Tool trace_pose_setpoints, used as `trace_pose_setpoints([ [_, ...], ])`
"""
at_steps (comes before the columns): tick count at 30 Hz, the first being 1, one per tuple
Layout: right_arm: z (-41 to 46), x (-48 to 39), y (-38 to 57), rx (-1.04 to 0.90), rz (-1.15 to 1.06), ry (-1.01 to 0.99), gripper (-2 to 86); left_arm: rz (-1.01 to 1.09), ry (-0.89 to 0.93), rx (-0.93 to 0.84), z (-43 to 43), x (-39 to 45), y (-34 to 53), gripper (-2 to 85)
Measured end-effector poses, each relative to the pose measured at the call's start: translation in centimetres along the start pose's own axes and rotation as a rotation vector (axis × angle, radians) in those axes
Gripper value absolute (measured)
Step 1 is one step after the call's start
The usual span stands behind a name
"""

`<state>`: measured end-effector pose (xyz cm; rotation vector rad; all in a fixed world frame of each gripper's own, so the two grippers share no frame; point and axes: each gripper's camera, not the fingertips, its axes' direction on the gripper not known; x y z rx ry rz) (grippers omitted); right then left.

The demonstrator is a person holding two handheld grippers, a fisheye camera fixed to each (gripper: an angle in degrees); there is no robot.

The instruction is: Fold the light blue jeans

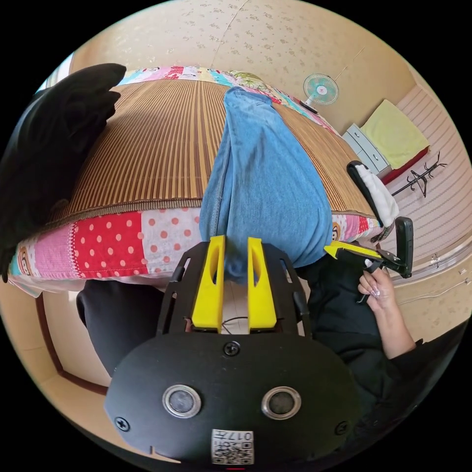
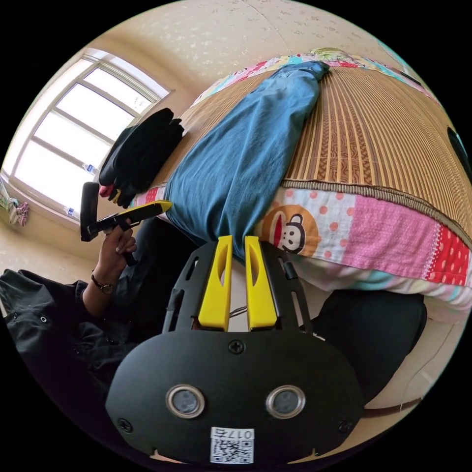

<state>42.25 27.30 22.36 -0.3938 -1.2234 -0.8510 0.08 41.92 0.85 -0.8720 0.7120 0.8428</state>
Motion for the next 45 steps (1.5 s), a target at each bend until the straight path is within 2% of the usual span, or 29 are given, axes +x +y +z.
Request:
trace_pose_setpoints([
  [6,-1.2,1.2,0.3,-0.003,-0.004,-0.008,1.0,0.004,0.032,-0.02,-0.7,-0.9,0.0,0.2],
  [11,-4.4,1.0,0.8,0.041,-0.044,-0.096,0.9,0.086,0.274,0.011,-4.6,-2.6,-0.2,-0.6],
  [15,-6.5,0.8,1.0,0.09,-0.046,-0.206,1.0,0.071,0.428,0.064,-7.6,-5.9,-0.4,-0.7],
  [18,-6.4,1.1,1.1,0.068,-0.05,-0.211,1.3,0.045,0.356,0.065,-8.1,-8.3,-0.4,-0.6],
  [22,-3.1,2.4,0.6,-0.067,-0.028,-0.123,2.9,-0.027,0.308,-0.06,-4.7,-10.3,-0.7,0.7],
  [24,-2.4,2.9,0.2,-0.107,-0.019,-0.078,4.8,-0.045,0.26,-0.042,-4.6,-10.6,-0.8,2.8],
  [28,-4.2,4.0,-1.2,0.01,0.001,-0.108,8.1,0.014,0.285,0.063,-5.5,-9.7,-2.4,8.8],
  [31,-3.9,5.4,-3.0,0.05,0.069,-0.091,8.3,0.041,0.248,0.028,-3.9,-8.8,-4.5,10.4],
  [35,-3.0,5.3,-4.1,0.044,0.077,-0.097,5.6,0.028,0.126,-0.009,-2.2,-7.9,-5.2,5.7],
  [37,-3.1,5.3,-3.9,0.022,0.055,-0.09,4.2,0.042,0.169,-0.06,-1.2,-7.4,-4.9,3.0],
  [41,-5.0,7.0,-2.8,-0.065,0.033,-0.199,2.9,0.051,0.236,-0.181,0.7,-6.0,-3.6,0.9],
  [45,-6.3,7.8,-1.9,-0.22,-0.011,-0.123,2.3,0.049,0.225,-0.364,2.0,-5.4,-3.1,1.5],
])
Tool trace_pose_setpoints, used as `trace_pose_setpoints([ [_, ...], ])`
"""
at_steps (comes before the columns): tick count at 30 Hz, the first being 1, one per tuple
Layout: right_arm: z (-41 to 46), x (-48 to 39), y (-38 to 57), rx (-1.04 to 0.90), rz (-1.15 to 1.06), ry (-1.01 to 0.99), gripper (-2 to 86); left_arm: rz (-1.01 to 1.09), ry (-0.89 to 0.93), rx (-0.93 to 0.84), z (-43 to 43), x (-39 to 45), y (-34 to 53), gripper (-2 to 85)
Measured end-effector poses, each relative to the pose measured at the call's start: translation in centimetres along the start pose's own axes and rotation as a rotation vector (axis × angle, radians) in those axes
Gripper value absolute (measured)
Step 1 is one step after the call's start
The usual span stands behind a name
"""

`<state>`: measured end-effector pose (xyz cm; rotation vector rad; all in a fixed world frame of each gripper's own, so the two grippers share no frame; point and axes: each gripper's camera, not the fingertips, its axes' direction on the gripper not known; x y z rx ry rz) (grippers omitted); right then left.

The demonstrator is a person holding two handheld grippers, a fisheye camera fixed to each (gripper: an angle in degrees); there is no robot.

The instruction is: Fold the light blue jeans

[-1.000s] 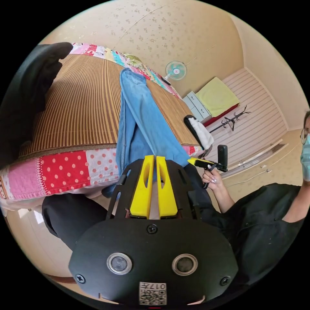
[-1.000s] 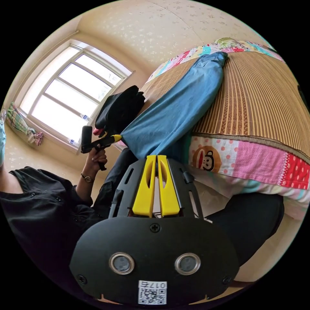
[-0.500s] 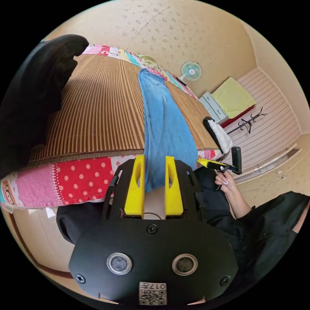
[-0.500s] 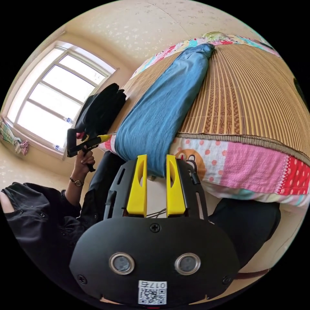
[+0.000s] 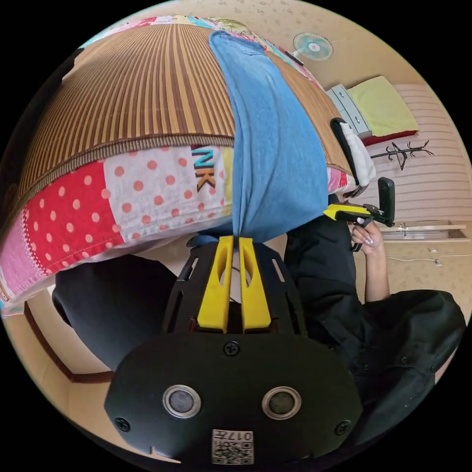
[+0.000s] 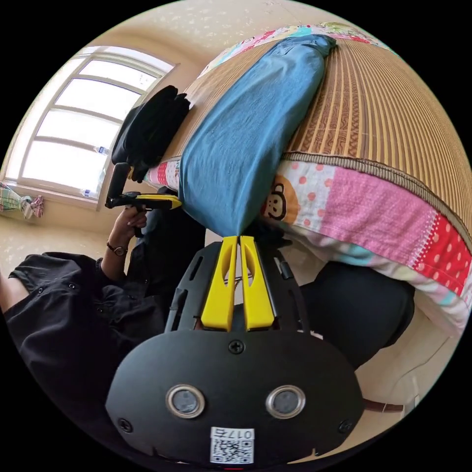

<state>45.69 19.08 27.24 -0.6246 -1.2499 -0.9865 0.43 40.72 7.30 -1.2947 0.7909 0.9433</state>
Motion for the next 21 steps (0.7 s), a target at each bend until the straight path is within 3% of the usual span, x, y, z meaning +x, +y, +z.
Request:
trace_pose_setpoints([
  [3,-2.2,0.8,0.8,0.05,0.0,0.063,3.7,0.025,0.014,0.113,-1.9,0.1,0.4,4.6],
  [5,-4.3,2.5,0.9,0.145,0.031,0.003,6.3,0.074,0.1,0.277,-4.2,0.1,0.3,7.4],
  [8,-5.8,4.6,0.3,0.243,0.033,-0.092,7.5,0.105,0.157,0.366,-5.6,-0.3,-1.4,10.5],
  [12,-5.3,6.9,-1.1,0.277,0.064,-0.186,8.2,0.048,0.132,0.308,-4.3,-1.0,-4.1,11.7],
  [16,-4.5,7.8,-1.8,0.296,0.075,-0.315,7.6,-0.007,0.061,0.329,-4.1,-0.6,-4.3,3.7],
  [21,-4.7,7.7,-2.1,0.276,0.071,-0.313,6.7,0.045,0.213,0.356,-4.7,-2.2,-3.9,0.3],
])
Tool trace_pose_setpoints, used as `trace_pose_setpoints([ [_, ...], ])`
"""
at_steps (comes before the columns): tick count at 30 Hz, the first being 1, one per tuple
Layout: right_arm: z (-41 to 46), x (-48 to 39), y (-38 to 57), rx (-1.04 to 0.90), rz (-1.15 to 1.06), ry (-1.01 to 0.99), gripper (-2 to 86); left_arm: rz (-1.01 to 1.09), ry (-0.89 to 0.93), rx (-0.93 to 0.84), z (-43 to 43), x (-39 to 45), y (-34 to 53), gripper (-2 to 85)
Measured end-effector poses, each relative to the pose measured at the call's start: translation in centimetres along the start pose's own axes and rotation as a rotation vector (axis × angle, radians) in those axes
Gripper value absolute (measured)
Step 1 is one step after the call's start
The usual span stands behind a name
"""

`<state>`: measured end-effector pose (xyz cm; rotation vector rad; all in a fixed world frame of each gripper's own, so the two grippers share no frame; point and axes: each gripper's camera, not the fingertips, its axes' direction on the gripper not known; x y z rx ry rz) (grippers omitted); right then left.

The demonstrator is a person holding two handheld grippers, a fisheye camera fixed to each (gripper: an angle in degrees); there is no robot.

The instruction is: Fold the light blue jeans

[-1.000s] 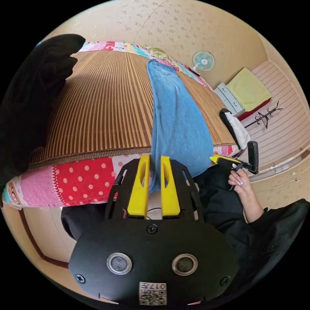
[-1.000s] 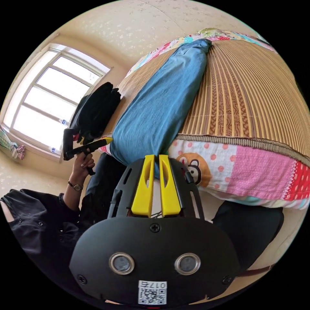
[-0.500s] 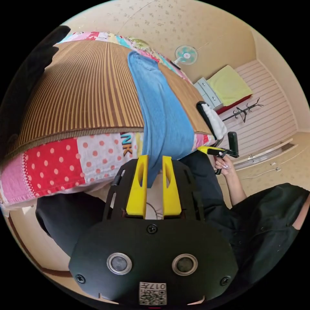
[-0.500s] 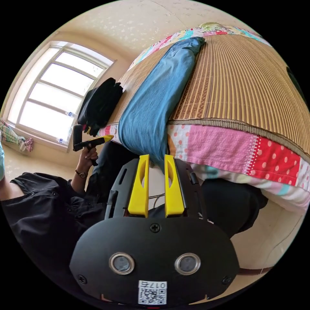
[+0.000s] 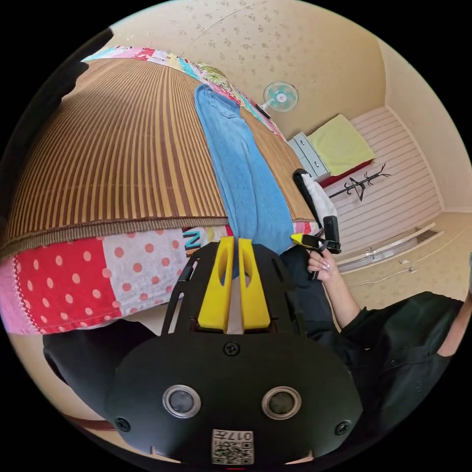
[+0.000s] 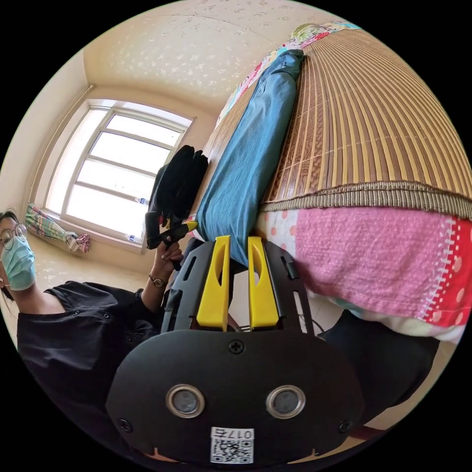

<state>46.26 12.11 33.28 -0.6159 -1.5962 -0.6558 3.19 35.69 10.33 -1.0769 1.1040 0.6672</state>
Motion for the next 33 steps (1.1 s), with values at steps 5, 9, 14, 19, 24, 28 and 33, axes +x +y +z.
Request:
trace_pose_setpoints([
  [5,-2.7,0.9,0.0,0.058,0.028,-0.028,7.9,-0.073,0.12,0.05,-0.9,-2.7,-0.2,5.5],
  [9,-3.4,1.7,-0.9,0.079,0.071,-0.114,9.2,-0.063,0.115,0.017,-0.5,-2.1,-1.8,9.8],
  [14,-0.6,0.4,-3.4,0.003,0.039,-0.161,8.7,-0.091,0.051,-0.021,0.8,-1.4,-2.8,7.3],
  [19,0.4,0.4,-4.0,-0.018,0.059,-0.144,4.3,-0.141,0.162,0.002,1.8,-1.8,-2.6,5.4],
  [24,0.1,-0.4,-3.1,-0.014,0.063,-0.129,3.4,-0.09,0.17,-0.065,2.2,-0.4,-2.8,0.6],
  [28,-0.2,-1.7,-2.0,-0.092,0.021,-0.075,3.9,-0.061,0.183,-0.117,2.3,0.4,-1.5,1.7],
  [33,-1.3,-1.3,-0.9,-0.005,0.062,-0.141,5.8,-0.054,0.208,-0.049,2.3,1.6,-0.9,8.2],
])
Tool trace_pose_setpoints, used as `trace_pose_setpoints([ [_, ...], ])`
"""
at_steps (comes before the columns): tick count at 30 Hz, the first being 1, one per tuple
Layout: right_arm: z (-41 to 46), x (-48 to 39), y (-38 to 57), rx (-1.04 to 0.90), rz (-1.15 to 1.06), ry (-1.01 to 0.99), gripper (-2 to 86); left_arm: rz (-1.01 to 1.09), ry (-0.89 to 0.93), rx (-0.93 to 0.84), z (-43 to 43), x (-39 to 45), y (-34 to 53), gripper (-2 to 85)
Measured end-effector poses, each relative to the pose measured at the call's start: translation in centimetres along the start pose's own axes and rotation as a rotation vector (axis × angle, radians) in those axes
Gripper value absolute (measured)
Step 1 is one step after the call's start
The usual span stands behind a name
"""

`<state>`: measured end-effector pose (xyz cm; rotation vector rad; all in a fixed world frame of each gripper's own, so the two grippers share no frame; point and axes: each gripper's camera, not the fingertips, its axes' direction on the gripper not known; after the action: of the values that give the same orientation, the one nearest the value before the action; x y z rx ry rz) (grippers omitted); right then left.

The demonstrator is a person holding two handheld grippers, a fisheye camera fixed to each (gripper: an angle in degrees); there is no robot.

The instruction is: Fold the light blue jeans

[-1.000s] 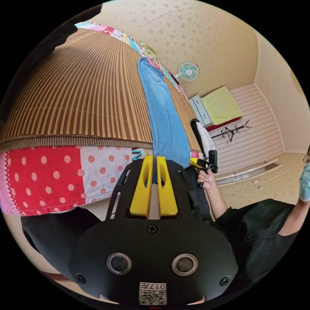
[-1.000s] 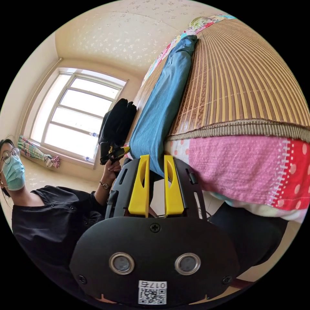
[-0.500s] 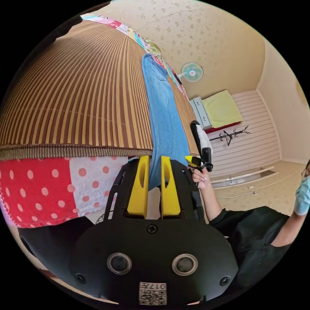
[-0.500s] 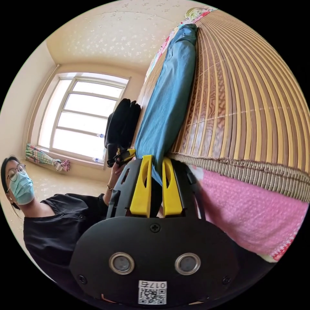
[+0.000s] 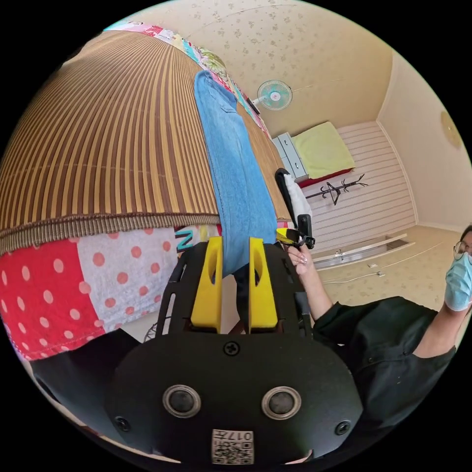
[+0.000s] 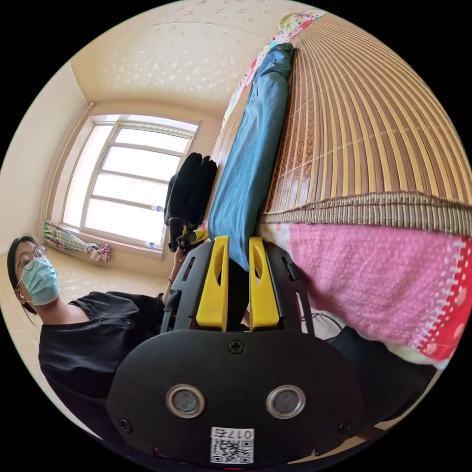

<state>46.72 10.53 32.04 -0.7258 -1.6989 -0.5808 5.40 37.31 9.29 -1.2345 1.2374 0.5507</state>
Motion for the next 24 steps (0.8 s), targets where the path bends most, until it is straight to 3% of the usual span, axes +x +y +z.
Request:
trace_pose_setpoints([
  [6,2.1,-1.0,0.3,-0.022,-0.01,-0.007,3.8,0.012,-0.101,-0.053,1.6,1.9,-0.7,3.0],
  [12,1.0,-4.4,3.0,0.022,-0.097,-0.069,2.5,0.109,0.079,-0.012,-0.4,5.0,2.0,-0.5],
  [17,-3.6,-13.2,5.3,0.14,-0.328,-0.224,2.0,0.309,0.3,0.161,-6.5,12.4,4.2,-0.6],
  [24,-8.3,-29.2,7.1,0.199,-0.644,-0.174,1.9,0.586,0.367,0.317,-14.2,26.9,5.2,-0.6],
])
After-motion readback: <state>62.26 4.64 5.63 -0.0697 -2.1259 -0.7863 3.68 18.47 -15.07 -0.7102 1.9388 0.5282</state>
